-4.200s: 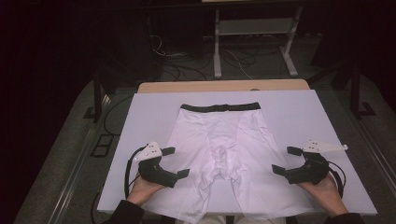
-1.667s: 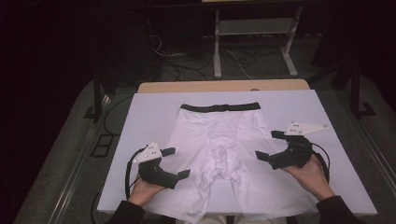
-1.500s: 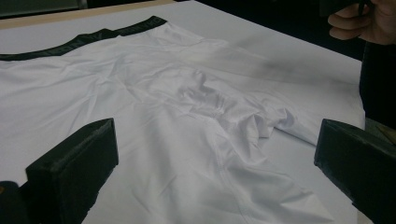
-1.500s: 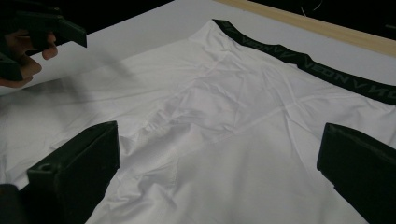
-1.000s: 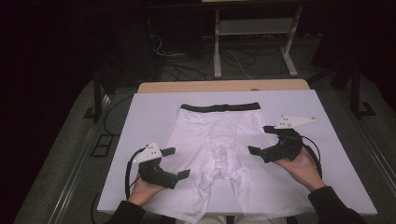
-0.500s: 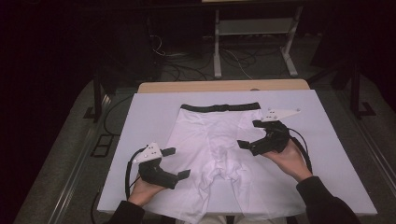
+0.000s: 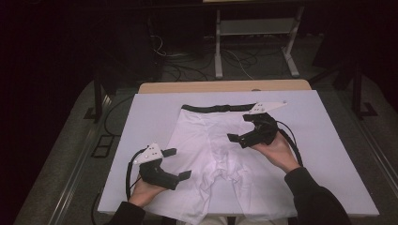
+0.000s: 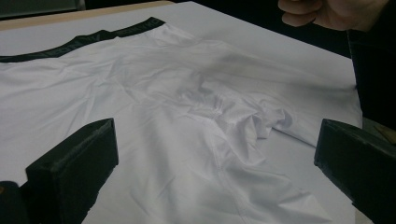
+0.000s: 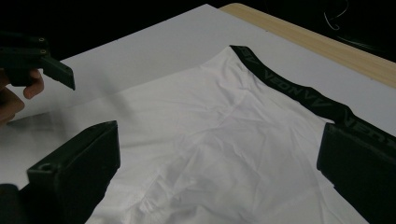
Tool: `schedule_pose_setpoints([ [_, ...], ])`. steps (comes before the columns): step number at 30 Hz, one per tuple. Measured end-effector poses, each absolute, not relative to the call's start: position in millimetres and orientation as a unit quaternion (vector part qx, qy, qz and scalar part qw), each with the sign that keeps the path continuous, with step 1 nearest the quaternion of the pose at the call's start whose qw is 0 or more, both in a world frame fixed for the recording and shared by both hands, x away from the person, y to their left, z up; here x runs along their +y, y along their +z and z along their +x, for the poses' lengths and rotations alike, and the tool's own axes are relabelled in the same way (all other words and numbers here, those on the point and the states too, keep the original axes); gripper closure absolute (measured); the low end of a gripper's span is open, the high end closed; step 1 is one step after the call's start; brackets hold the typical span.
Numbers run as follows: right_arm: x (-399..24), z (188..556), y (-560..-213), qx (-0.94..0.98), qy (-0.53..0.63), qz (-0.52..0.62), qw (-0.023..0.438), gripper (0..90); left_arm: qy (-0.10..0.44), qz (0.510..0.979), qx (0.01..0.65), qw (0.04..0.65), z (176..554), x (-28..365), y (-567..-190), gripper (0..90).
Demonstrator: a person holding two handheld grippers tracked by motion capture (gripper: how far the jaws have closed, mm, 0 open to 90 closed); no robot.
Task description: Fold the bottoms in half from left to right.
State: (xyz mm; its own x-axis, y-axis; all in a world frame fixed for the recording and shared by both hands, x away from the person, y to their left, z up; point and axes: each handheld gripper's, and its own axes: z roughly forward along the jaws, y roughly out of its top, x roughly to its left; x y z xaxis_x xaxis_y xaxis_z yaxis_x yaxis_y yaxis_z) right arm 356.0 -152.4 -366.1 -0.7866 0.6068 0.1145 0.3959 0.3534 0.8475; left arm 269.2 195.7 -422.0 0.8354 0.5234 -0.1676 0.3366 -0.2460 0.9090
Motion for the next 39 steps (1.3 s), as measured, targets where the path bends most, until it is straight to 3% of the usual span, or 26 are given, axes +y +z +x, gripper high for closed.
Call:
schedule_pose_setpoints([
  [39, -97, 404, -369, 0.820, 0.468, 0.314, 0.102, 0.0, 0.081, 0.784, 0.271, 0.552, 269, 195, -422, 0.0],
])
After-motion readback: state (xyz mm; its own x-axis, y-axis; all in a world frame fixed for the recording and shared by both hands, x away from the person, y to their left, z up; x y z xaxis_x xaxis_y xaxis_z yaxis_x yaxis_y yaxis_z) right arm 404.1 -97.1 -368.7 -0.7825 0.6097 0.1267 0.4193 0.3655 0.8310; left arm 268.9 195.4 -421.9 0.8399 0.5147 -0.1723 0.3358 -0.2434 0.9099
